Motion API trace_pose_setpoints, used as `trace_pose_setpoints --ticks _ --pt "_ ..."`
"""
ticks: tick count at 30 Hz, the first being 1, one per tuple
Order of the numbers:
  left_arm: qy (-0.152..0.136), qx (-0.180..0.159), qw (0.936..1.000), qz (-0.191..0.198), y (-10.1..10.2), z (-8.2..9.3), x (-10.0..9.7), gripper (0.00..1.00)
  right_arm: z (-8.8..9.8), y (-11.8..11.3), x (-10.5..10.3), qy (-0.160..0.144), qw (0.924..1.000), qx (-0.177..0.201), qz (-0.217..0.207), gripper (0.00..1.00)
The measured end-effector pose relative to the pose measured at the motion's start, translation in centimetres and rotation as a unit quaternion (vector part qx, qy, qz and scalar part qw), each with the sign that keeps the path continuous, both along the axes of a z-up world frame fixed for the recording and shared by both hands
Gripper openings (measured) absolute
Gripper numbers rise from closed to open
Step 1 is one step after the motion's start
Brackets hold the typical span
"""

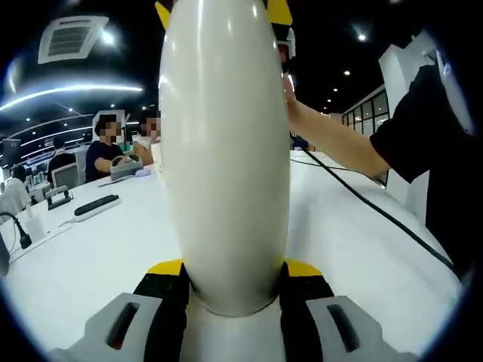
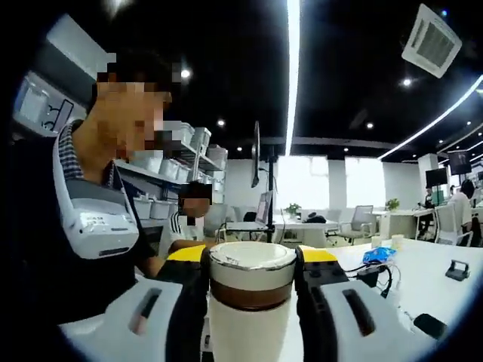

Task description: Grasp the water cup twist off the cup lid place the cup lid on the table

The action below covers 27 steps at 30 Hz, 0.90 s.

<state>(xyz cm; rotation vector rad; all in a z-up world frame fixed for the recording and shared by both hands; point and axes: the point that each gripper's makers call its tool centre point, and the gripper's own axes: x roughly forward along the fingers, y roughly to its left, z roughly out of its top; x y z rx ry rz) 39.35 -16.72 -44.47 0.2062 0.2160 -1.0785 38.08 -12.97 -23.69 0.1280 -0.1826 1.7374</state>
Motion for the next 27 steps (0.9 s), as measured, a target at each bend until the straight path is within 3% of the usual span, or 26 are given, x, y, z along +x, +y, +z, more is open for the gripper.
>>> trace_pose_setpoints --ticks 3,6,8,13,14,19,21,23,25,27 --pt "0.000 0.000 1.0000 0.000 0.0 0.0 0.0 0.49 0.1 -0.2 0.4 0.016 0.9987 0.000 -0.048 0.49" --pt "-0.001 0.000 1.0000 0.000 0.0 0.0 0.1 0.49 0.7 -0.7 0.2 0.021 0.9955 0.013 -0.091 0.62" --pt "0.000 -0.001 1.0000 0.000 0.1 0.0 0.1 0.49 1.3 -1.3 0.6 0.032 0.9873 0.026 -0.153 0.61" --pt "0.000 0.000 1.0000 0.000 0.1 -0.1 0.1 0.49 1.3 -1.9 1.1 0.075 0.9678 0.030 -0.238 0.53" --pt "0.000 0.000 1.0000 0.000 0.1 -0.1 0.1 0.49 0.9 -1.7 1.2 0.080 0.9659 0.023 -0.245 0.53" --pt "0.000 0.000 1.0000 0.000 0.1 -0.1 0.1 0.49 -0.2 -0.7 1.2 0.044 0.9670 0.001 -0.251 0.50" --pt "0.000 0.000 1.0000 0.000 0.1 -0.1 0.1 0.49 -0.2 -0.6 1.0 0.042 0.9692 0.003 -0.243 0.46" --pt "0.000 -0.001 1.0000 0.000 0.2 -0.1 0.2 0.49 0.0 -0.4 0.8 0.002 0.9722 0.002 -0.234 0.46" --pt "0.000 -0.001 1.0000 0.000 0.2 -0.1 0.1 0.49 0.0 -0.4 0.8 -0.003 0.9741 -0.004 -0.226 0.46" --pt "0.000 -0.001 1.0000 0.000 0.2 -0.1 0.1 0.49 -0.1 -0.2 0.4 -0.010 0.9808 -0.010 -0.195 0.46"
